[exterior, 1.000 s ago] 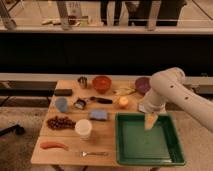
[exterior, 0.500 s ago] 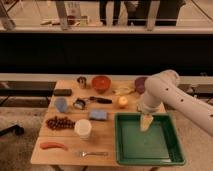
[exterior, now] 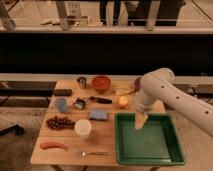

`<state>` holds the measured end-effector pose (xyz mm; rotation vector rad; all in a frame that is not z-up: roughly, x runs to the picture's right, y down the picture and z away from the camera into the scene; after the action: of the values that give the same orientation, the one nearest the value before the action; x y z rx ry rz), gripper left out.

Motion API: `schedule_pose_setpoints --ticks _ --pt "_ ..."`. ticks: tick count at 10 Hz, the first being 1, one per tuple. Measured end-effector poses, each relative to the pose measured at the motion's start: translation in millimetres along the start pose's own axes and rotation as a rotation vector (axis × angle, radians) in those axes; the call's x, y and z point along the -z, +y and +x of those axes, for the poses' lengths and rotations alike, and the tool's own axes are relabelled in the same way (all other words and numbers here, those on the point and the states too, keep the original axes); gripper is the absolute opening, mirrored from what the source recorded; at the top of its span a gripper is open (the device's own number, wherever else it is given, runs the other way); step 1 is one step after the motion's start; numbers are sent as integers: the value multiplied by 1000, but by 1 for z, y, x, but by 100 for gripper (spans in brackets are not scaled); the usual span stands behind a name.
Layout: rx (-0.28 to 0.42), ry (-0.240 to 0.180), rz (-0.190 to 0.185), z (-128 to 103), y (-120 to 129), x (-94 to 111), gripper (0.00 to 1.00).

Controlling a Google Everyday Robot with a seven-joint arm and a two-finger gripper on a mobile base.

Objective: Wipe table surface with eraser

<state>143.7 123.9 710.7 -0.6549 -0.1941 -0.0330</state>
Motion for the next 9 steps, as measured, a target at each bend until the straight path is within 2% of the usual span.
schedule_pose_setpoints --ticks 1,4,7,9 --pt "18 -4 -10 -20 -8 -4 80" --pt "64 2 -17 -42 -24 -13 80" --pt "134 5 -16 -76 -46 -19 80" --pt "205 5 -13 -115 -66 -19 80"
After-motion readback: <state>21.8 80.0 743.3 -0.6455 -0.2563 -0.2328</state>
